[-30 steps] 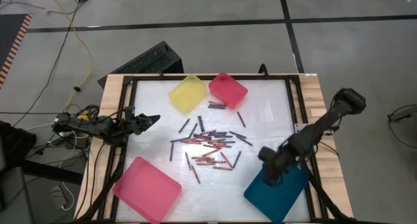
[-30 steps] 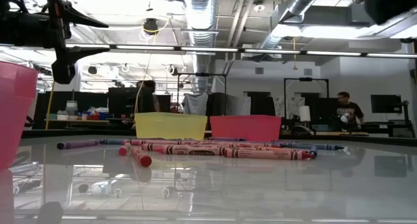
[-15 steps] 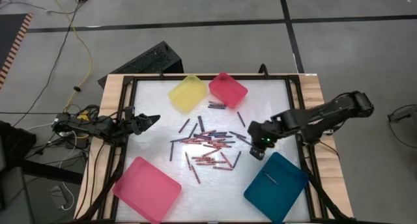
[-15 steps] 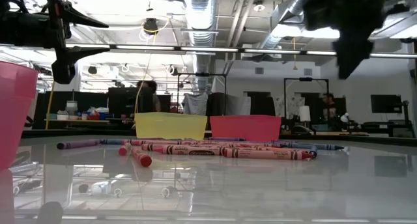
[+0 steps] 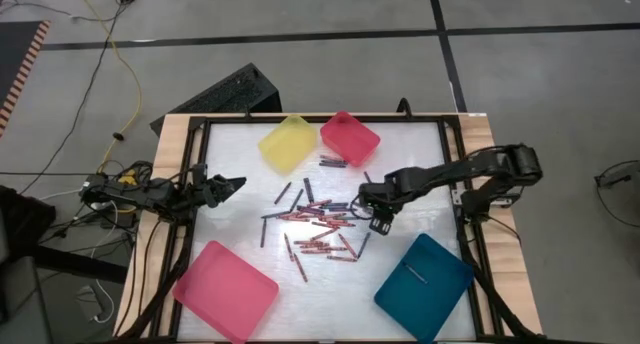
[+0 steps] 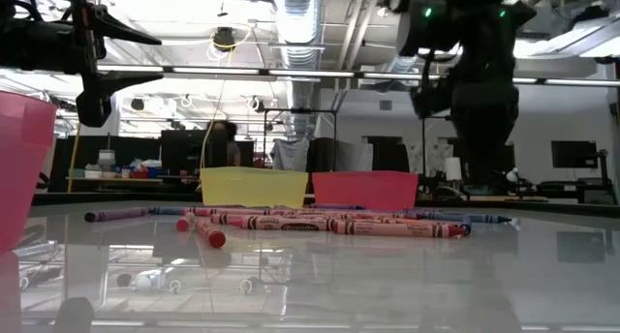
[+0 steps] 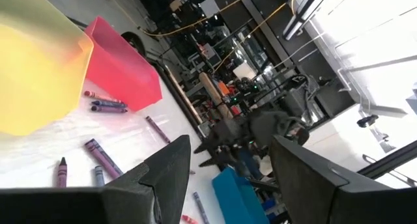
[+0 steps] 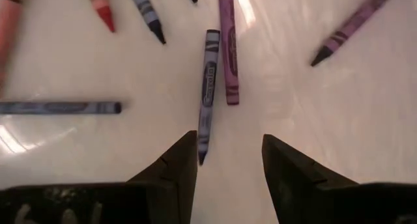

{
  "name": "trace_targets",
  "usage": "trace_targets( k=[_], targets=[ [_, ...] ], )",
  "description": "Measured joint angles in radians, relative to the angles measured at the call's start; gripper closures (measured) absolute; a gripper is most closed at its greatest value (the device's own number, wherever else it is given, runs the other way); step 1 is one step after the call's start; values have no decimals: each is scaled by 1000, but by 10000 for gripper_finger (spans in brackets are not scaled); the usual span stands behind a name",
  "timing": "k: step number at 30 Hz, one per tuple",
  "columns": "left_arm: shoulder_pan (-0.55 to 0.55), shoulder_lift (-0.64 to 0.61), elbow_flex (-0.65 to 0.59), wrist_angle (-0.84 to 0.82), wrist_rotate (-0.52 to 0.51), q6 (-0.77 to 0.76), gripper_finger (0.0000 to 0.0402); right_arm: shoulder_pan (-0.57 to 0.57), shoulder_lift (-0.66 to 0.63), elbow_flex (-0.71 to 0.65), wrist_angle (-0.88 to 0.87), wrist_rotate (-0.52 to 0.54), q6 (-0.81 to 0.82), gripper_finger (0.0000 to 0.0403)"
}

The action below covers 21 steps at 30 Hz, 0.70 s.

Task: Sort crayons
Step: Put the blue crayon into the blue bin

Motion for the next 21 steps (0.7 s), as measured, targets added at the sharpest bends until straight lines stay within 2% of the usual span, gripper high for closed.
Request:
trace_targets(
  k=[14,17,21],
  targets=[
    [0,0,0,-2,-5,5,203,-3,165,6,61,-26,-27,240],
    [0,0,0,-4,-5,5,203,-3,175,6,53,-29,-13,263],
    [0,0,0,-5,-5,5,203,-3,169,4,49,-32,7,320]
  ],
)
